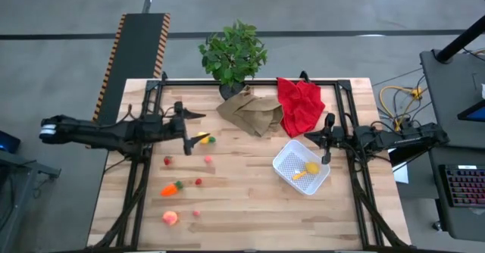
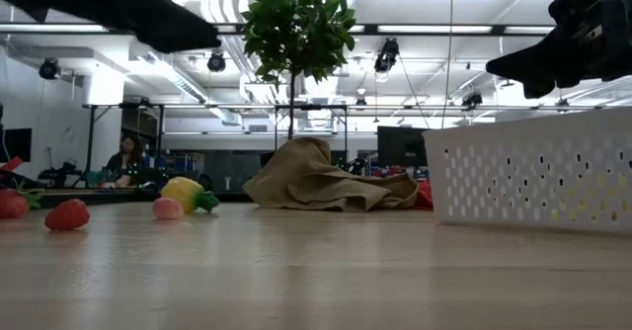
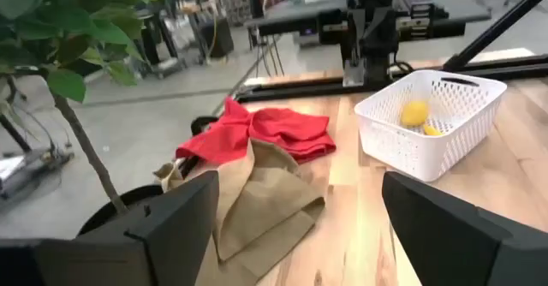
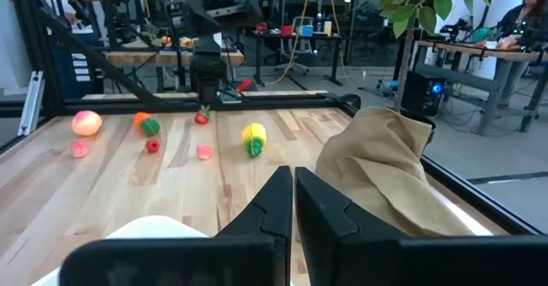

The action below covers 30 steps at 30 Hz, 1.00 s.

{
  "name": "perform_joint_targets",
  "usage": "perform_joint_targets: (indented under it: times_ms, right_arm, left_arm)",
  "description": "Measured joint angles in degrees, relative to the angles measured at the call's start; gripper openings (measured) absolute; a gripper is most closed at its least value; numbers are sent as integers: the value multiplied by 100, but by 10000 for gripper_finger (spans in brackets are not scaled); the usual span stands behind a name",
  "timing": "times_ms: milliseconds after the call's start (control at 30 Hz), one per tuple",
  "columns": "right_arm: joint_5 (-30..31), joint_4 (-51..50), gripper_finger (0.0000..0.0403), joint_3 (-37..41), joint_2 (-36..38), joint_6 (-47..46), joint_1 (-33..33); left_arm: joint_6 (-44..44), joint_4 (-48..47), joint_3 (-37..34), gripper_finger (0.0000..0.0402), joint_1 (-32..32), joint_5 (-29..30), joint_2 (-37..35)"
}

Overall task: Pick and placing Produce into tupperware
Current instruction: Put the yellow pineapple into the white bin

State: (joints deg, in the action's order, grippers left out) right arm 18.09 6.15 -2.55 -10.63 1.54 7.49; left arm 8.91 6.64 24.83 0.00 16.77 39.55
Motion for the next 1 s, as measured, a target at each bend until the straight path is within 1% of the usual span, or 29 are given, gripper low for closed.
perform_joint_targets:
  times_ms: [167, 367, 700, 800, 1000]
  right_arm:
    - [0, -3, 9, 0, -2, 0, 0]
    - [0, -2, 9, 0, -9, 0, 0]
    - [0, -2, 9, -2, -39, 0, 0]
    - [0, -10, 9, -2, -39, 0, 0]
    - [0, -88, 9, -2, -42, 0, 0]
  left_arm:
    - [-101, -1002, 566, 311, 4, 7, 459]
    - [-410, -2045, 807, 310, 142, 96, 1071]
    - [-413, -2355, 848, 310, 413, 152, 2120]
    - [-409, -2605, 891, 310, 483, 152, 2402]
    - [-388, -2800, 908, 310, 527, 152, 2926]
